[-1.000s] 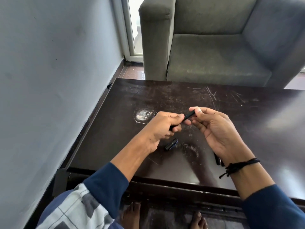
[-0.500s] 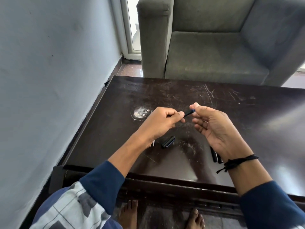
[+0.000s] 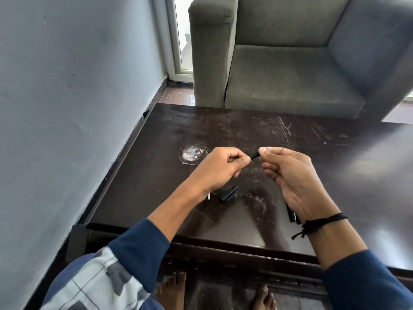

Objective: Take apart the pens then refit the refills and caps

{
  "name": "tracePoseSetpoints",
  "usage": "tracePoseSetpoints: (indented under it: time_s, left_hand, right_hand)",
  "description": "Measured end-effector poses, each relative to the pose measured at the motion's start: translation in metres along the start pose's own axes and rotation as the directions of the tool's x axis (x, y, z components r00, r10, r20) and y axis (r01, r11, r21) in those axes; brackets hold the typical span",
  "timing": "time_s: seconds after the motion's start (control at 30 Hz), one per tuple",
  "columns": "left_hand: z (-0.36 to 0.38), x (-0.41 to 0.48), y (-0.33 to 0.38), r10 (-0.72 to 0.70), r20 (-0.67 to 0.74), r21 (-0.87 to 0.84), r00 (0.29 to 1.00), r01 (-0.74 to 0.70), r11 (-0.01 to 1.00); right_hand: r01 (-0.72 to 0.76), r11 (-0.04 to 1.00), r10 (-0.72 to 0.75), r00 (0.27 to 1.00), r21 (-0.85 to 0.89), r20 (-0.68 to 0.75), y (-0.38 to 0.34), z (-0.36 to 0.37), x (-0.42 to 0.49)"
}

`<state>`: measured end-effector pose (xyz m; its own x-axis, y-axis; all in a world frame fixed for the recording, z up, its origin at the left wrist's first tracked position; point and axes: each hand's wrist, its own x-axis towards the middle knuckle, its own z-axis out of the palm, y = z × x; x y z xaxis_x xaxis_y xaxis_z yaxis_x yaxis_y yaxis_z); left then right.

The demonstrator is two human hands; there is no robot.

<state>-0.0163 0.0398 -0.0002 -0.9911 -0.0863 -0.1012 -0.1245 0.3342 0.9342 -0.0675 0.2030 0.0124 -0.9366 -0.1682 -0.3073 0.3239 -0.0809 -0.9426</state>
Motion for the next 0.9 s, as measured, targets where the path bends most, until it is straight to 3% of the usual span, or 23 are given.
tracePoseSetpoints:
  time_s: [0.17, 0.67, 0.9]
  left_hand:
    - [-0.0015, -0.0002, 0.0012, 0.005, 0.014, 0.007, 1.0, -0.005, 1.0]
    - [-0.0023, 0.0, -0.0001, 0.026, 0.012, 0.019, 1.0, -0.026, 0.999]
    - [-0.003, -0.0002, 0.0, 0.017, -0.003, 0.015, 1.0, -0.017, 1.0]
  right_hand:
    - [-0.03, 0.999, 0.028, 0.999, 0.039, 0.037, -0.004, -0.0005, -0.0023]
    - [0.037, 0.999, -0.038, 0.998, -0.031, -0.045, 0.0016, -0.0034, 0.0032]
    - [0.011, 1.0, -0.011, 1.0, -0.004, -0.001, 0.0008, -0.0054, 0.0037]
